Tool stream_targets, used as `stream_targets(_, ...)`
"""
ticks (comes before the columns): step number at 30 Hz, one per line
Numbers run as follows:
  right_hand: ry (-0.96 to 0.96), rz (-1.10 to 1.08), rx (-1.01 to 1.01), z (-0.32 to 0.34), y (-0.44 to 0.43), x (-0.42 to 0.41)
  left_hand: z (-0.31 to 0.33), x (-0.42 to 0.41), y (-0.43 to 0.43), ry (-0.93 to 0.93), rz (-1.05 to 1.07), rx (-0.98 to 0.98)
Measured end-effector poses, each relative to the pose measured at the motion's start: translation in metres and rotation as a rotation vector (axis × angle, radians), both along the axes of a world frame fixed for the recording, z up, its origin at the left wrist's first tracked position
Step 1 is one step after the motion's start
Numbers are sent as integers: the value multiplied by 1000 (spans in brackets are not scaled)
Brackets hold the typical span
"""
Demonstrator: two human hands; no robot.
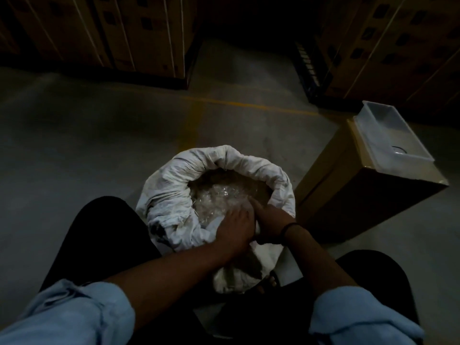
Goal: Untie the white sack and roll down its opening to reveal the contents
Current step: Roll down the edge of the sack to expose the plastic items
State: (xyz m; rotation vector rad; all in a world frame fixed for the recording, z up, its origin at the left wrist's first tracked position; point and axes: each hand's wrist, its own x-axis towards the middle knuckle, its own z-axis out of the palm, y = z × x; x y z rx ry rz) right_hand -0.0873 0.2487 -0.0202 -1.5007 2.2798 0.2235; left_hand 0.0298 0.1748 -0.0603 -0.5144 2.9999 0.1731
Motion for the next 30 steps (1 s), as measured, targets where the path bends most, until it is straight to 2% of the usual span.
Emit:
stream_targets(3, 181, 55, -149, -16, 5, -2, 0, -9, -15, -99, 94, 320)
stream_targets(6, 288, 65, -344, -21, 10, 0, 4, -3, -53, -163, 176, 382)
stream_targets(8, 324, 5, -374, -22, 11, 4, 8, 9, -66, -152, 179, 435)
stream_targets(10, 314, -109, -269, -18, 6, 10, 7, 16, -61, -104, 148, 357)
stream_targets(12, 326, -167, -142, -11, -1, 14, -1, 20, -43, -51, 96, 136)
stream_targets(14, 308, 9, -127, -7, -5, 17, -14, 24, -26, 29, -20, -27)
stream_targets(16, 184, 254, -202, -8, -7, 23, -22, 28, -19, 64, -139, -139)
stream_targets(18, -7, 251, -165, -16, -7, 27, -17, 27, -15, -88, -140, -142)
stream_targets(20, -54, 184, -148, -22, -7, 31, -12, 22, -15, -163, -124, -89)
stream_targets(24, 71, 153, -142, -32, -7, 27, -8, 22, -40, -206, -56, 178)
stream_targets(26, 205, 229, -314, -39, -4, 25, -3, 27, -60, -247, 24, 240)
stream_targets(28, 269, 242, -347, -37, 2, 26, 2, 31, -73, -232, 65, 221)
stream_targets(30, 337, 182, -347, -38, 1, 27, 0, 35, -77, -166, 44, 90)
